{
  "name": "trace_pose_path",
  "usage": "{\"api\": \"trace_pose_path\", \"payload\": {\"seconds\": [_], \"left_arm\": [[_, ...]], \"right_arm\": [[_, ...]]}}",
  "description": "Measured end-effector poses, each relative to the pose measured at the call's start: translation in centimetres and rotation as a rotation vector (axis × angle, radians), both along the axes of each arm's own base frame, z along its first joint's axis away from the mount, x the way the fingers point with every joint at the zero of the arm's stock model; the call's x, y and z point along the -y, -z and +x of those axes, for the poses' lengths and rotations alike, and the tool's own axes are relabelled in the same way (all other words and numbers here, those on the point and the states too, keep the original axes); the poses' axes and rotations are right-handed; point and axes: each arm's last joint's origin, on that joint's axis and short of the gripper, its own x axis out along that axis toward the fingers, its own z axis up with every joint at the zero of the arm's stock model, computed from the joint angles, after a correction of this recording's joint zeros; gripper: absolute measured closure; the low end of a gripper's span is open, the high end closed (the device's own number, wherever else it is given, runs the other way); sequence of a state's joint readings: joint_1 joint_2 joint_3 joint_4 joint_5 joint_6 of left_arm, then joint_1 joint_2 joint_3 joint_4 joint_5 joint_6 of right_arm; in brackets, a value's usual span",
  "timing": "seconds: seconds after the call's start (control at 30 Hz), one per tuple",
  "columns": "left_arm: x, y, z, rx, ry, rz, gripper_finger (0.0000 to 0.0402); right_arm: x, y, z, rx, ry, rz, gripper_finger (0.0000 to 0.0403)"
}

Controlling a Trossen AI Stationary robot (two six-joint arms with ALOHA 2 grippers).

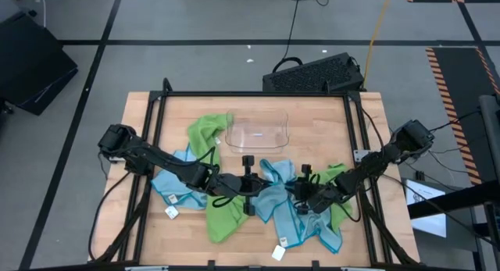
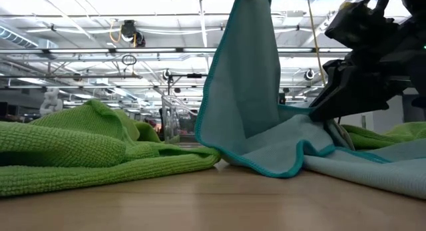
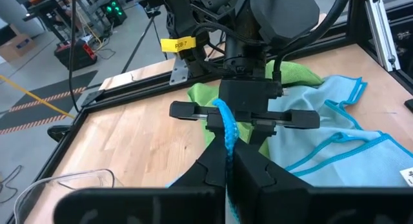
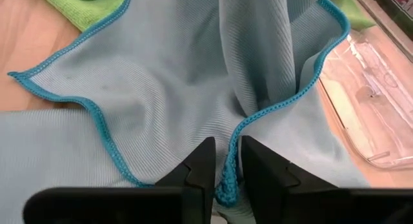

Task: Fold microfiber towels
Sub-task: Fold the top right blue microfiber cloth

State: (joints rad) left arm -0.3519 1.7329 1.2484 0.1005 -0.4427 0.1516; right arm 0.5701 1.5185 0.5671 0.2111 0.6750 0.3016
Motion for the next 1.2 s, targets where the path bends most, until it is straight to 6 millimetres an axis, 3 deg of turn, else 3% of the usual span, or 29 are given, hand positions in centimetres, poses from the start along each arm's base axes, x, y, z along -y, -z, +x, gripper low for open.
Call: {"api": "trace_pose_path", "payload": {"seconds": [0.27, 0.5, 0.8, 0.9, 1.03, 1.2], "left_arm": [[0.0, 0.0, 0.0, 0.001, -0.001, -0.003, 0.0387], [0.0, 0.0, 0.0, 0.001, -0.001, -0.002, 0.0397], [0.0, 0.0, 0.0, 0.001, -0.001, -0.003, 0.0391], [0.0, 0.0, 0.0, 0.001, -0.001, -0.003, 0.0397], [0.0, 0.0, 0.0, 0.001, -0.001, -0.003, 0.0386], [0.0, -0.1, 0.0, 0.006, -0.001, -0.005, 0.0388]], "right_arm": [[0.1, -1.6, -0.2, 0.057, 0.0, 0.036, 0.0332], [0.0, -1.6, -0.3, 0.034, -0.035, 0.068, 0.0344], [0.2, -1.3, -0.5, 0.002, -0.019, 0.058, 0.0252], [0.4, -1.0, -0.7, -0.023, 0.007, 0.053, 0.0239], [0.5, -1.0, -0.8, -0.021, 0.026, 0.048, 0.0257], [0.5, -1.0, -0.8, -0.024, 0.023, 0.043, 0.032]]}}
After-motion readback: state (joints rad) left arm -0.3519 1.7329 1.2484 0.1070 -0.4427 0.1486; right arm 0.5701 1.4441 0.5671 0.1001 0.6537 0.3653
